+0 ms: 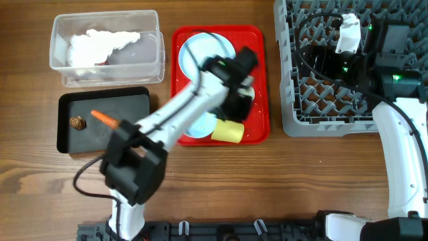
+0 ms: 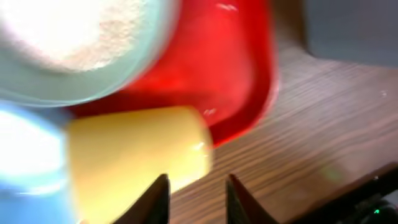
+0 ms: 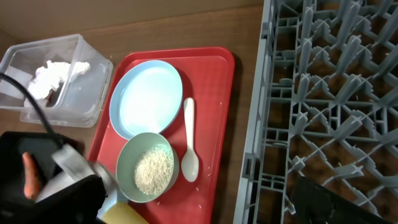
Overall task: Sort waste into correct bins and load items into the dishwasher rack
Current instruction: 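Grasp the yellow cup with the left gripper and tip it over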
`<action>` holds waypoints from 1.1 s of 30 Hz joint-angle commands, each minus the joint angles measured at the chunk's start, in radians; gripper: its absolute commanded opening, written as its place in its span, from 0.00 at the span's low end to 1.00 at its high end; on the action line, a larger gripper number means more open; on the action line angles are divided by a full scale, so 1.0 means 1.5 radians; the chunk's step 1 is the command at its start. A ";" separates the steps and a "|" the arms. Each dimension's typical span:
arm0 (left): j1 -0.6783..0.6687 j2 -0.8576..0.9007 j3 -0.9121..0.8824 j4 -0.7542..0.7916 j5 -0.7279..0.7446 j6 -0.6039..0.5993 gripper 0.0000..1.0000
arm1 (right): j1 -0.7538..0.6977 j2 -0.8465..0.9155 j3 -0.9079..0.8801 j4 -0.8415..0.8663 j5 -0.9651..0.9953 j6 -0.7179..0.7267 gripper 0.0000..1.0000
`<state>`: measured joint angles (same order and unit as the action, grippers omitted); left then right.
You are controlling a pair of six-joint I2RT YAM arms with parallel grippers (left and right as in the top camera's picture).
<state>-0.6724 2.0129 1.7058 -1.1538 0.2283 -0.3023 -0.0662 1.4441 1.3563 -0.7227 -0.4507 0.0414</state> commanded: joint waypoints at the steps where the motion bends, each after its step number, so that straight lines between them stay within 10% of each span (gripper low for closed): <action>1: 0.094 -0.067 0.011 -0.032 -0.005 -0.031 0.43 | 0.002 0.004 0.002 0.000 0.007 0.006 1.00; 3: 0.131 -0.070 0.010 -0.035 0.048 0.005 0.66 | 0.002 0.004 0.002 0.000 0.007 0.001 1.00; 6: 0.152 -0.041 -0.003 -0.067 0.136 0.095 0.71 | 0.002 0.004 0.002 -0.005 0.007 0.001 1.00; 23: 0.081 -0.008 -0.142 0.141 0.241 0.092 0.45 | 0.002 0.004 0.002 -0.010 0.007 -0.010 1.00; 33: 0.002 -0.008 -0.142 0.185 0.244 0.075 0.04 | 0.002 0.004 0.002 -0.011 0.006 -0.010 1.00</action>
<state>-0.6498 1.9972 1.4990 -0.8886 0.6250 -0.1692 -0.0662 1.4441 1.3563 -0.7399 -0.4503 0.0399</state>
